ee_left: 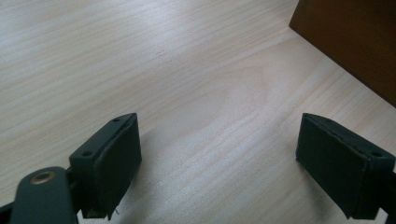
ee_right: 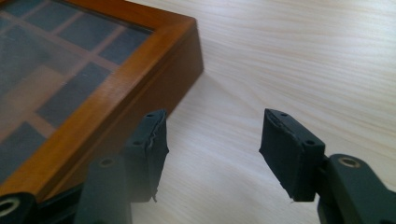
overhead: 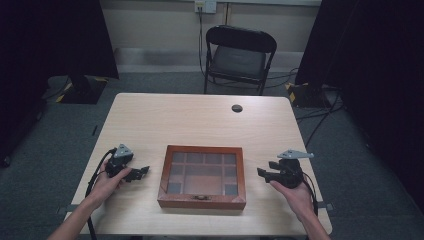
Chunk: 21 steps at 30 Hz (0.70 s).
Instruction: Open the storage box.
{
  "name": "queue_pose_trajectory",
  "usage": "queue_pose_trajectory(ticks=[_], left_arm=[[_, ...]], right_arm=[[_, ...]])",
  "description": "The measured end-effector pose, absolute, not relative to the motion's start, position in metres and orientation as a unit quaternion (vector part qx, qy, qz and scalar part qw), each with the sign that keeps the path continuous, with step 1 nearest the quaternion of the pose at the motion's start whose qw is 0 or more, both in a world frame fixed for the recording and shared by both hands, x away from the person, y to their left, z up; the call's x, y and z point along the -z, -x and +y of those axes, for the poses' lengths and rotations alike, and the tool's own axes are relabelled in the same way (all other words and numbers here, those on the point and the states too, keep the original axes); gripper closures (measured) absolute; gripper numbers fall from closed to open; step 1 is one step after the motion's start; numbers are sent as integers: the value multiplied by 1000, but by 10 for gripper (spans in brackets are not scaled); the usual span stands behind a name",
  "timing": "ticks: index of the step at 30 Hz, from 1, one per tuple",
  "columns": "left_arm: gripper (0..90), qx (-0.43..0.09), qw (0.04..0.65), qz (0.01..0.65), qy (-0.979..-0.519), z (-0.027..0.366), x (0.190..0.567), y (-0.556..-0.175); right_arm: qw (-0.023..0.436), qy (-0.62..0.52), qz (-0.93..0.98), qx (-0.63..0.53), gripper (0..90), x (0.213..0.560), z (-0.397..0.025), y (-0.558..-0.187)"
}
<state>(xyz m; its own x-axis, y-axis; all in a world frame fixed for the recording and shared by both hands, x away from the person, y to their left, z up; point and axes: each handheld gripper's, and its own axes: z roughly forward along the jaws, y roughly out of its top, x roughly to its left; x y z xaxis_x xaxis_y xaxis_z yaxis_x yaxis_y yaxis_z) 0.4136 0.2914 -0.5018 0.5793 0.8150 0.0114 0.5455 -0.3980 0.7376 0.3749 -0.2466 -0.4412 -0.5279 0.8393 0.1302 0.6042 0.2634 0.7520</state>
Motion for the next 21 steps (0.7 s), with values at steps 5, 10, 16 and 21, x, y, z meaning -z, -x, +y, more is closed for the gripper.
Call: queue_pose_trajectory(ticks=[5,10,16,21], left_arm=[[134,-189,355,418,-814,291,502,-414],[134,-189,356,417,-814,291,502,-414],[134,-189,356,418,-814,291,502,-414],[134,-189,355,418,-815,291,502,-414]], right_arm=[[109,-429,788,-428,468,432,-235,-370],[93,-405,794,-444,502,425,-224,-367],[74,-358,812,-456,531,413,-196,-361],[61,-331,823,-458,563,407,-177,-360]])
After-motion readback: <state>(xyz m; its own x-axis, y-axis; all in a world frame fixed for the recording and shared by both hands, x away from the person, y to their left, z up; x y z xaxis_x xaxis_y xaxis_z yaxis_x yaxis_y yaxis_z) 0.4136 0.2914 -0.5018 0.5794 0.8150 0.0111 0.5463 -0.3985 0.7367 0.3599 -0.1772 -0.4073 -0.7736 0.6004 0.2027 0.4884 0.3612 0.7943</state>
